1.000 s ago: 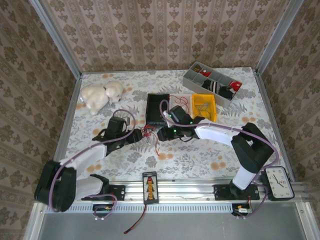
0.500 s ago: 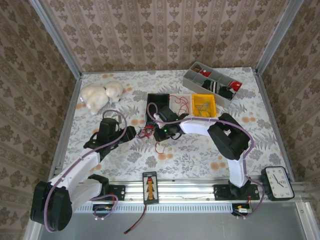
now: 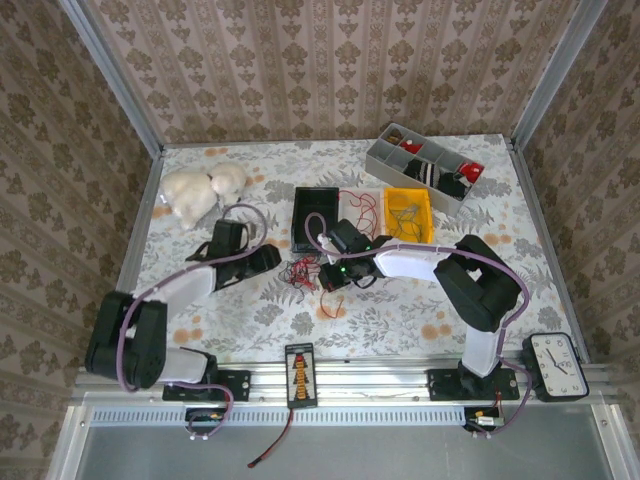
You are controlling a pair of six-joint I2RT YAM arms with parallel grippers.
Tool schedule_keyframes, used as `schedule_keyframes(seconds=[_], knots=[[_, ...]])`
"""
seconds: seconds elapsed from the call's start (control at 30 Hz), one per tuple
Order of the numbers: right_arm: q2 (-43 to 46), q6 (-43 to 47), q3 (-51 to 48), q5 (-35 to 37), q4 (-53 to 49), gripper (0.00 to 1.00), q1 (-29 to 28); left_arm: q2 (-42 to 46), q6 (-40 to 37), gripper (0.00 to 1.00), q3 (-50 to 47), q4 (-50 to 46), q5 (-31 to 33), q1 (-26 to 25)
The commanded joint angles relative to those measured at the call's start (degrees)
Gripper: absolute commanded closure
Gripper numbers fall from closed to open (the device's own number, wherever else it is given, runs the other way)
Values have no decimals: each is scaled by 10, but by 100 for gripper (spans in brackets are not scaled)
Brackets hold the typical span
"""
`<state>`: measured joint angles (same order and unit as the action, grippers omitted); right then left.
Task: Untangle the cables
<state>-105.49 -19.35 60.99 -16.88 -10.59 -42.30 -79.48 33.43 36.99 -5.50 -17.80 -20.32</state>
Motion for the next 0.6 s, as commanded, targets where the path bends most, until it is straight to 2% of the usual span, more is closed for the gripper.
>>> schedule_keyframes(seconds=[0.0, 0.23, 0.57], knots=[[10, 11, -3, 8, 2, 100, 0, -37, -74, 43, 49, -64, -7, -42], [15, 7, -10, 14, 3, 100, 0, -98, -64, 45, 74, -104, 43, -87], [16, 7, -16, 10, 3, 100, 1, 0, -29, 43, -18, 15, -5, -79]])
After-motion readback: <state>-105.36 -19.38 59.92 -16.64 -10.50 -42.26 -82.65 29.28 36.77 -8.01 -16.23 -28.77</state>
